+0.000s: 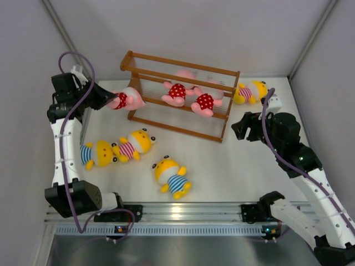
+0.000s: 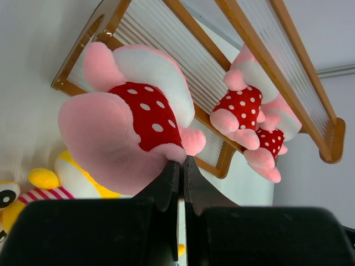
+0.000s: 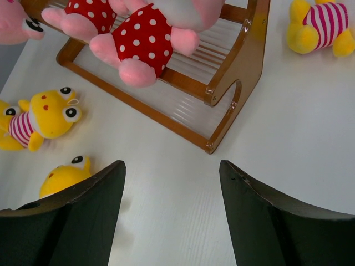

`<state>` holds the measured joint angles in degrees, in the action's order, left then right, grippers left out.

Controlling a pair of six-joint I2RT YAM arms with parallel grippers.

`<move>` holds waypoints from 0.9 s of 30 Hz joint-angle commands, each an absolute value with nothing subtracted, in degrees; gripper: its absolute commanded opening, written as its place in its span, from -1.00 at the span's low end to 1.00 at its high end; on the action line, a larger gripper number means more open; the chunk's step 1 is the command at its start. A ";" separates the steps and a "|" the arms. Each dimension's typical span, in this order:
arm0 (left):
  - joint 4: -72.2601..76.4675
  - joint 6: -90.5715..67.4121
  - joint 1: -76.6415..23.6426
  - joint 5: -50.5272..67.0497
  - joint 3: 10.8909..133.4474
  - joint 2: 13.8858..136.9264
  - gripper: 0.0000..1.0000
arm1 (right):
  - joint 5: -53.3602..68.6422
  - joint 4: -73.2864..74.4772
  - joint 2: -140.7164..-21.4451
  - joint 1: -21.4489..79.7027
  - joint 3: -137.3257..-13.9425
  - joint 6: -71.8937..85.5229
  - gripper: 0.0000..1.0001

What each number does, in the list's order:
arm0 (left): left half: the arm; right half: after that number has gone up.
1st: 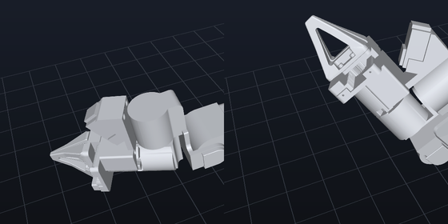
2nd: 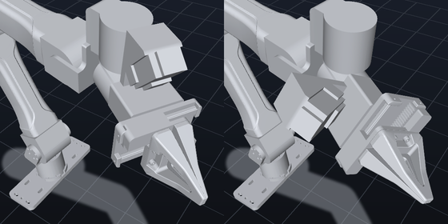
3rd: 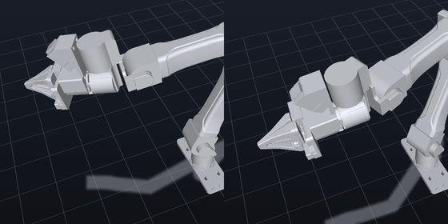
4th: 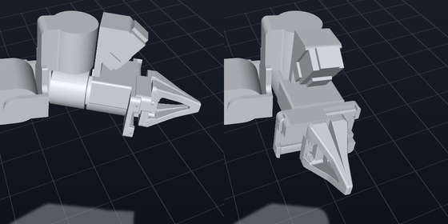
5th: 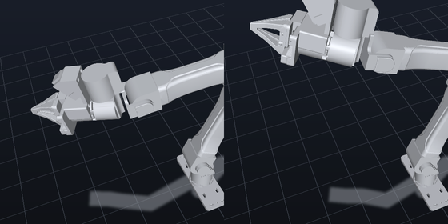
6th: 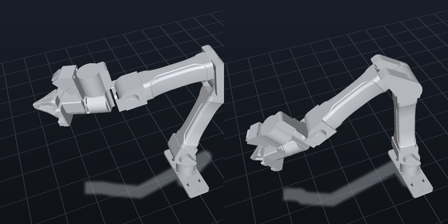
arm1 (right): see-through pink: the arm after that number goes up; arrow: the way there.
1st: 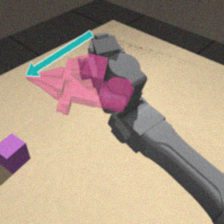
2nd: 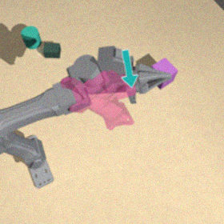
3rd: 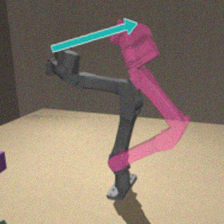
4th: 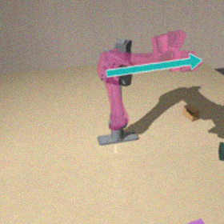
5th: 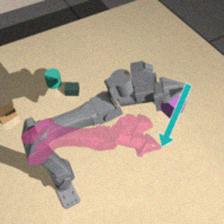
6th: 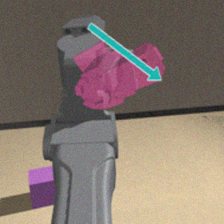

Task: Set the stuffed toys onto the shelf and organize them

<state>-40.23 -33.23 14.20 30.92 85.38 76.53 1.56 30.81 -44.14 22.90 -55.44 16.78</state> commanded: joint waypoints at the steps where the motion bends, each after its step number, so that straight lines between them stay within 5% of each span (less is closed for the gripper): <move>1: -37.18 -35.59 14.24 34.45 88.15 75.24 -1.00 | 1.93 27.16 -43.95 23.73 -56.51 17.49 0.38; 14: -36.74 -33.85 13.54 31.04 93.34 77.17 -1.00 | 1.23 27.86 -43.51 23.73 -57.30 16.35 0.38; 27: -22.33 -34.98 7.47 24.96 81.57 81.47 -1.00 | 0.35 28.65 -42.28 23.82 -56.87 16.52 0.38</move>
<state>-30.30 -33.39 8.19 26.09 82.72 81.12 1.23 30.85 -43.81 22.90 -55.44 16.71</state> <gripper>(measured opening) 0.035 0.691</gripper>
